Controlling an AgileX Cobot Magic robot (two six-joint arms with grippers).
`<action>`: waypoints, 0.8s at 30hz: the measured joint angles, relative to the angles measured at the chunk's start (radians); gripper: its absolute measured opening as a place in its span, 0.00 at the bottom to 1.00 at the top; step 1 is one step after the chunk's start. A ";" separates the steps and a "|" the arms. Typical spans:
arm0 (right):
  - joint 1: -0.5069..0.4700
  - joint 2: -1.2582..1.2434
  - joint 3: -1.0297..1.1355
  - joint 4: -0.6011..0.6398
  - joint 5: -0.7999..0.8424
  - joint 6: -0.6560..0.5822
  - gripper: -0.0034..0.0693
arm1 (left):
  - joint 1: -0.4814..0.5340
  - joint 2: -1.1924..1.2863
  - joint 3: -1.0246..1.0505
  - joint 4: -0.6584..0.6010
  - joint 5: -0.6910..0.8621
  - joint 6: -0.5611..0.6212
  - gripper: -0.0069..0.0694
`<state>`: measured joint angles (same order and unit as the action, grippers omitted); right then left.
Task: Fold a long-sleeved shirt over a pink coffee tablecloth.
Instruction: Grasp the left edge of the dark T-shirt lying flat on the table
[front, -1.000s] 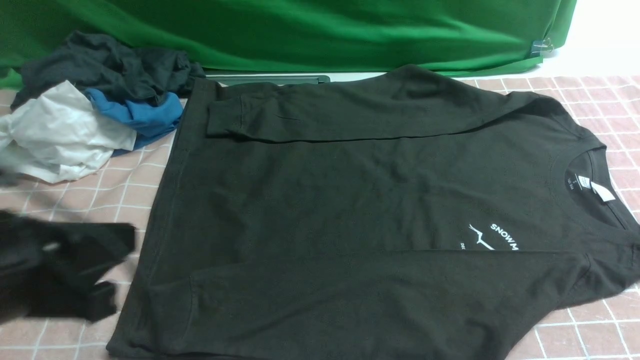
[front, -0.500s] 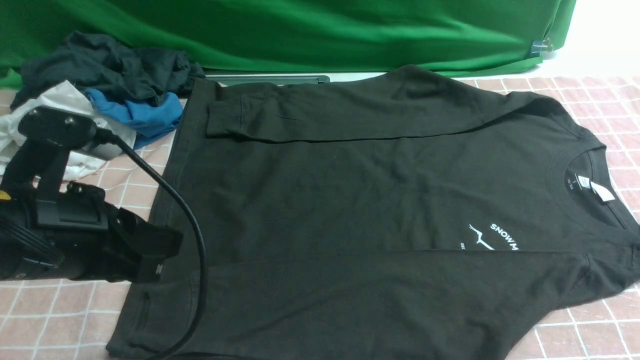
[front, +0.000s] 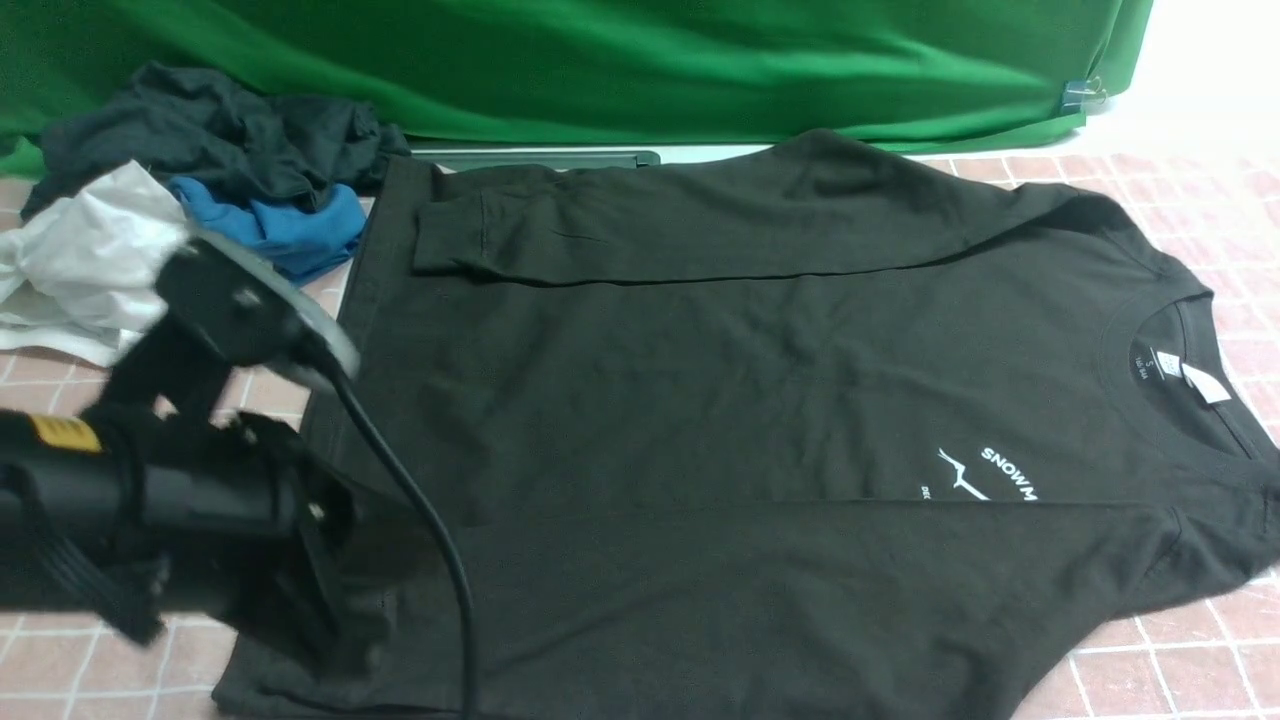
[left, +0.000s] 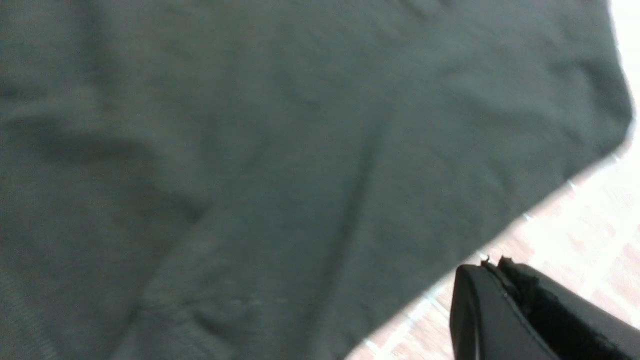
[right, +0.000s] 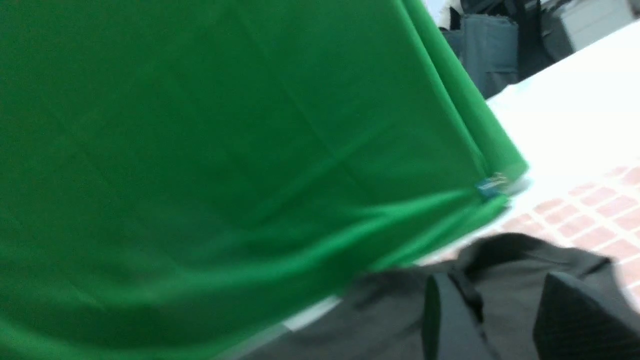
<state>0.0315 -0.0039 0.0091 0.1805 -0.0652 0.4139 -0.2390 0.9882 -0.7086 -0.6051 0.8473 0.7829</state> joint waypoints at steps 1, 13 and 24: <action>0.001 0.000 0.000 0.002 -0.012 0.060 0.38 | -0.022 0.000 0.000 0.013 0.004 0.000 0.12; 0.388 0.333 -0.555 0.005 0.662 -0.286 0.38 | -0.038 0.090 -0.074 0.199 0.114 -0.155 0.12; 0.755 0.639 -0.993 -0.082 1.210 -0.463 0.38 | 0.040 0.393 -0.103 0.290 0.120 -0.155 0.12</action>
<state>0.7866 0.6356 -0.9835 0.0988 1.1444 -0.0494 -0.1989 1.3817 -0.8121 -0.3149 0.9675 0.6284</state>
